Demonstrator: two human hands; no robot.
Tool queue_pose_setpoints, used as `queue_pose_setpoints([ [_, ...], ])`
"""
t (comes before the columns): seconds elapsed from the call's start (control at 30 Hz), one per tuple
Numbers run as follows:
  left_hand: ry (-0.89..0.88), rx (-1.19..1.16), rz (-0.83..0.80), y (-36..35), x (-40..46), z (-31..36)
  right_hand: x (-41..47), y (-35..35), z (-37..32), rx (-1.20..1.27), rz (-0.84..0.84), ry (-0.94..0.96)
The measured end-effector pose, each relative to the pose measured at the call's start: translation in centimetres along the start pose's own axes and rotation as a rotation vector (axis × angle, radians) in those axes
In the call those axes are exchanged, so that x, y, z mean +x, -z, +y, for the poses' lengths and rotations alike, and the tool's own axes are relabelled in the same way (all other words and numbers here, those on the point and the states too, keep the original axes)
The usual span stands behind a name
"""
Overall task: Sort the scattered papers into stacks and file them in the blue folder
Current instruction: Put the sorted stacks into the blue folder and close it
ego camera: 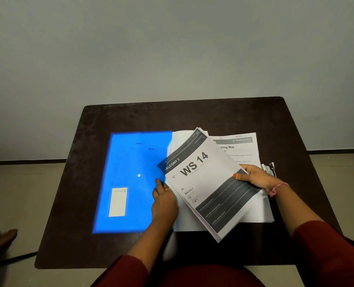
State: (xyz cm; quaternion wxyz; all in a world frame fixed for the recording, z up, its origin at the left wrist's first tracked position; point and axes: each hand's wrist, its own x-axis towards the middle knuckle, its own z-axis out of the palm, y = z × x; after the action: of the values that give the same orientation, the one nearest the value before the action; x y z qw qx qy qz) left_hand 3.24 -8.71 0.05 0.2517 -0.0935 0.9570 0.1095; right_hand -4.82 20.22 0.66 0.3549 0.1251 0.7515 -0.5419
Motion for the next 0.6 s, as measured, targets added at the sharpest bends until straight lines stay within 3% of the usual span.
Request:
queue_pose_setpoints([
  [0.17,-0.013,0.127,0.114,-0.1,-0.3,0.4,1.1,-2.2,-1.0,0.041,0.072,0.064],
  [0.6,-0.005,0.164,0.117,0.8,-0.4,1.1,1.4,-11.3,-1.1,0.022,0.251,0.206],
])
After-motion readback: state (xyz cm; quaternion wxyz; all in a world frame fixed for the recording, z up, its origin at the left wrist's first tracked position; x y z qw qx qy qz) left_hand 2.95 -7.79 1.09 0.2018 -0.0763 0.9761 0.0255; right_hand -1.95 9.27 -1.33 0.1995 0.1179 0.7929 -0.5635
